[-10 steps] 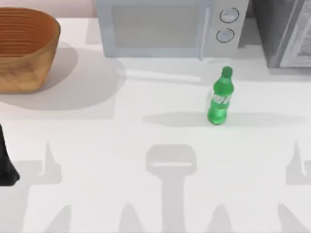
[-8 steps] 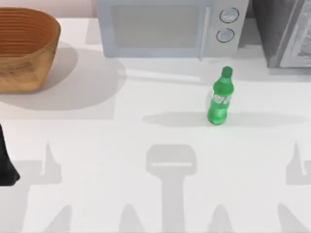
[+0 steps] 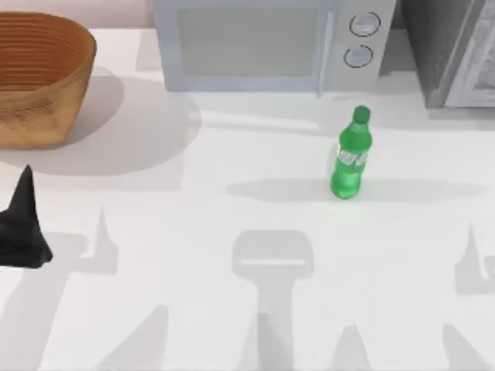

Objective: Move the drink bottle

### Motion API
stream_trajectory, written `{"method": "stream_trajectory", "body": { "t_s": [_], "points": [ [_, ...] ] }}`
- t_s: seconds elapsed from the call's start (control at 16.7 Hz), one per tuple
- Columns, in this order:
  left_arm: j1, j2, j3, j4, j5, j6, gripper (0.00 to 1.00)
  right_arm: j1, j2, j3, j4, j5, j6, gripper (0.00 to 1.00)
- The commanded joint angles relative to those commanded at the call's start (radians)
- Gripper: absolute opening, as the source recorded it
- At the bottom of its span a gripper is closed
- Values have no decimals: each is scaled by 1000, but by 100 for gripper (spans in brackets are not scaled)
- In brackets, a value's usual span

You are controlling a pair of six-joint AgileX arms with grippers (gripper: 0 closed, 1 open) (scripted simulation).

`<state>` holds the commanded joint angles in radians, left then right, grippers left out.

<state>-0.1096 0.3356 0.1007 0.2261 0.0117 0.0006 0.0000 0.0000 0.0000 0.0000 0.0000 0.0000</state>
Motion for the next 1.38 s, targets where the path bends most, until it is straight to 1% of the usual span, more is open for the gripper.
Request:
{"method": "stream_trajectory", "body": {
  "t_s": [0.24, 0.96, 1.2, 1.38],
  "points": [
    [-109, 333, 103, 228, 12, 2, 100, 0, 0, 0, 0, 0, 0, 100],
    [-462, 1435, 449, 990, 40, 7, 100, 0, 0, 0, 0, 0, 0, 100],
    [-556, 1727, 540, 1191, 47, 8, 100, 0, 0, 0, 0, 0, 0, 100],
    [-609, 1891, 592, 1305, 52, 10, 100, 0, 0, 0, 0, 0, 0, 100]
  ]
}}
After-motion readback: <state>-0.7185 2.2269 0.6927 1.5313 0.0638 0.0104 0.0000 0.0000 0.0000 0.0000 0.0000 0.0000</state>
